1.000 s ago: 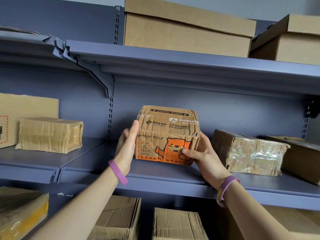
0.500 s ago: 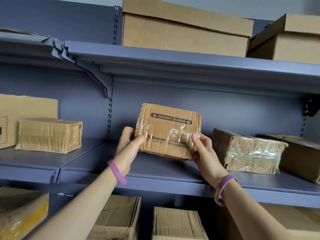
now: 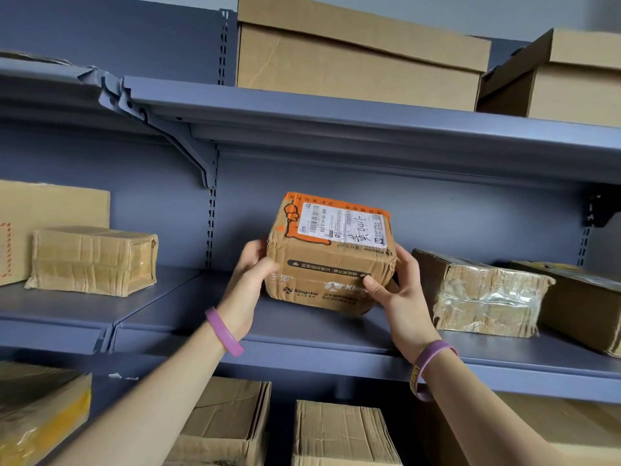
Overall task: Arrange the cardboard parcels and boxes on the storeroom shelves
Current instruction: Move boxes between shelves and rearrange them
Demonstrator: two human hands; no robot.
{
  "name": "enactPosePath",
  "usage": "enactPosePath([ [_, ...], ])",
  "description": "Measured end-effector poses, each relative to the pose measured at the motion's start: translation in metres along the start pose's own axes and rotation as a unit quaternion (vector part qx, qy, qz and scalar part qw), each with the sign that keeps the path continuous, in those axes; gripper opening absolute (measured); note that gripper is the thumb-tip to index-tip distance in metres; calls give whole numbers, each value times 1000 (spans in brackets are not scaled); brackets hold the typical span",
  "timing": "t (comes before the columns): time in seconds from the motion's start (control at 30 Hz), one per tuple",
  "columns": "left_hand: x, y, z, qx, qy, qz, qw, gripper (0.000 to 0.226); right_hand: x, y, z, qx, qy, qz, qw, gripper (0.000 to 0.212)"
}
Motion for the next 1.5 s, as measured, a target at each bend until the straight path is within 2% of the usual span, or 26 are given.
enactPosePath([
  [0.07,2,2,1,7,5,-12,1000,59,1,0,0,-9,8,-5,1000,66],
  [0.17,4,5,3,34,2,-19,999,55,-1,2,4,-20,-2,-2,1000,68],
  [0.27,3,5,1,61,11,-24,998,29,-7,4,8,-22,-13,21,999,68],
  [0.33,0,3,-2,73,12,-34,997,21,-8,5,10,-23,-10,48,999,59],
  [0.5,1,3,-3,74,-15,-31,997,23,-10,4,10,11,-6,73,997,55],
  [0.67,0,2,-2,62,-25,-27,997,26,-9,3,10,41,-31,92,994,26],
  [0.77,-6,-1,-4,65,-28,-37,997,5,-9,3,10,46,-31,90,994,20],
  [0.87,-7,-1,-5,66,-26,-34,997,5,-10,3,10,45,-28,94,994,20],
  [0.97,-4,0,-4,63,-16,-29,997,24,-10,3,10,45,-28,95,994,17],
  [1.07,-4,1,-3,60,-16,-29,998,31,-8,0,7,58,-42,106,992,13],
  [1.13,-5,0,-2,54,-21,-21,998,42,-6,-1,5,59,-53,111,991,27],
  [1.23,-6,-4,-2,53,-41,5,998,70,-4,0,4,54,-57,121,990,77],
  [1.27,-6,-4,-2,54,-57,14,997,76,-4,0,5,52,-56,120,990,84],
  [1.33,-5,-3,-1,49,-85,26,995,72,-6,0,5,48,-48,116,991,88],
  [1.43,-3,-1,-1,41,-87,17,995,45,-5,0,4,61,-64,104,991,57],
  [1.5,0,0,-1,30,-60,10,998,35,-5,0,4,66,-69,86,992,46],
])
Point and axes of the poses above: each hand's wrist, its own y-axis away from the middle knuckle, its own z-axis out of the palm, x = y × z, the point moved 2 cm from there along -y, towards the middle knuckle, and after that the axes turned 5 degrees about -y, right-handed, at the moved point
